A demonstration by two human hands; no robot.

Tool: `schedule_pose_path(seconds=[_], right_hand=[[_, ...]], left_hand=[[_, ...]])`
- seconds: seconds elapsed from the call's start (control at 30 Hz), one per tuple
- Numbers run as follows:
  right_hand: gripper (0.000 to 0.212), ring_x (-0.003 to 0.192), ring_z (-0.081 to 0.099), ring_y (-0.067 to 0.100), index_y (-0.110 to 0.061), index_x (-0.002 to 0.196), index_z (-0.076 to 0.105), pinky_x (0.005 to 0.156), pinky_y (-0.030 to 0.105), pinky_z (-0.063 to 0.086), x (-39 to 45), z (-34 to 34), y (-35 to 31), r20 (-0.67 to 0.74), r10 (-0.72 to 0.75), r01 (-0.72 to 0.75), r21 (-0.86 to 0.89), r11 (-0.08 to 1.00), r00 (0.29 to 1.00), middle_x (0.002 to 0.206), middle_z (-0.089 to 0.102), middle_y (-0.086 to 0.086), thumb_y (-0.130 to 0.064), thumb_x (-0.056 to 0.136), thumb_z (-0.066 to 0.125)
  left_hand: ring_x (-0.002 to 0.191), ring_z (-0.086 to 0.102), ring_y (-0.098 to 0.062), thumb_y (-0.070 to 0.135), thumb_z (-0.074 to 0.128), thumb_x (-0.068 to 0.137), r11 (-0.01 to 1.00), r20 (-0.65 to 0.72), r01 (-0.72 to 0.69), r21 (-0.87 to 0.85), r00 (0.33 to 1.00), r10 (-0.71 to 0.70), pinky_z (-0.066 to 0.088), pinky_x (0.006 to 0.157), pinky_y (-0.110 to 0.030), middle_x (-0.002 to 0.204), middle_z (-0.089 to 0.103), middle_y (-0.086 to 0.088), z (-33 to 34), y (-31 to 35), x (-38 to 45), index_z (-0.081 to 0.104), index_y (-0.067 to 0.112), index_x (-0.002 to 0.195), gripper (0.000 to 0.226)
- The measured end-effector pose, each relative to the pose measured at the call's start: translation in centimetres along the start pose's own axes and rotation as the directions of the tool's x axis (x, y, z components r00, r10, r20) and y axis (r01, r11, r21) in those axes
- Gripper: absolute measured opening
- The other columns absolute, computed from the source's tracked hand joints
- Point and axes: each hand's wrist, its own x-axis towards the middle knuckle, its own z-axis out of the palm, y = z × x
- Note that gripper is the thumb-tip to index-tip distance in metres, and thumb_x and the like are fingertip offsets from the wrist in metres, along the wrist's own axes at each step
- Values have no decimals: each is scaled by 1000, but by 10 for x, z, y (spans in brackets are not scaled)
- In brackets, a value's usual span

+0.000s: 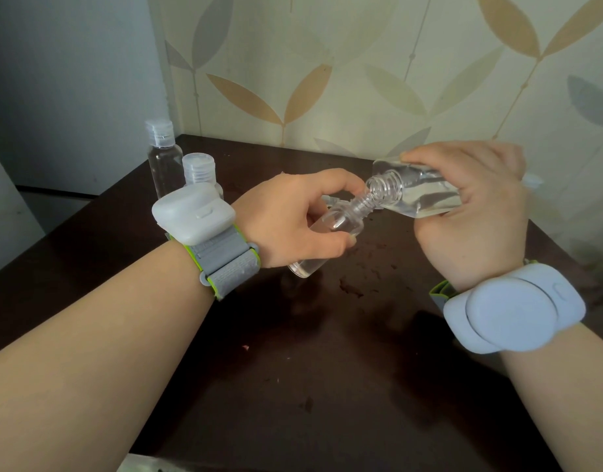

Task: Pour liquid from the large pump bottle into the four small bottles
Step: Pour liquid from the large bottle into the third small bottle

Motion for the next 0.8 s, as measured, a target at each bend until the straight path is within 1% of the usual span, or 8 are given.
schedule_pose_path(seconds=[0.07,0.17,0.23,0.37,0.47,0.57,0.7,0.8], right_hand=[[47,98,41,26,-10,93,70,85,71,33,0,0,0,-4,-1,1,-8,1000,1000,91,65,9,17,56,58],[49,96,37,22,-10,93,69,85,71,33,0,0,-1,-4,-2,2,-1,1000,1000,91,65,8,17,55,56],[49,96,38,23,-10,93,70,85,71,33,0,0,-1,-8,-5,5,-4,1000,1000,90,65,8,17,54,55],[49,98,44,32,-9,93,70,84,72,32,0,0,-1,-3,-23,22,-18,1000,1000,90,65,9,17,54,55],[49,97,47,36,-9,92,70,83,72,33,0,0,-2,-7,-30,30,-26,999,1000,89,66,10,18,54,57],[49,97,42,28,-9,92,70,84,72,33,0,0,-1,-4,-24,24,-13,1000,1000,89,65,9,18,53,57],[48,97,40,26,-10,92,70,84,71,33,-1,0,-1,-3,-18,18,-11,1000,1000,90,65,9,18,54,58],[49,97,43,30,-10,93,70,85,71,32,0,0,-1,1,-9,9,-13,1000,1000,91,65,9,17,55,56]], left_hand=[[48,47,-3,42,58,62,1000,1,2,-3,1000,-2,40,59,-18,69,67,1,0,0,0,40,56,87,34],[48,47,-3,42,58,62,1000,-1,-3,-4,1000,3,39,59,-18,68,66,2,0,0,0,40,57,87,34],[49,47,-3,42,59,62,1000,-5,-3,-4,1000,3,40,59,-19,67,66,2,0,0,0,41,58,85,33],[49,48,-1,42,58,62,1000,-3,-2,-2,1000,2,39,59,-18,62,63,7,1,0,0,41,57,86,33],[48,48,-1,42,58,62,1000,-2,-4,-10,1000,4,38,58,-15,61,63,6,1,0,0,42,55,87,33],[48,49,0,42,58,62,1000,0,-5,-5,1000,5,37,55,-10,65,65,5,1,0,0,41,56,86,32],[49,48,-1,42,58,62,1000,-2,-6,4,1000,6,39,57,-14,66,66,3,1,0,0,41,56,85,31],[49,48,-2,42,58,62,1000,-1,-8,4,1000,8,41,59,-18,68,67,1,1,0,0,41,55,87,33]])
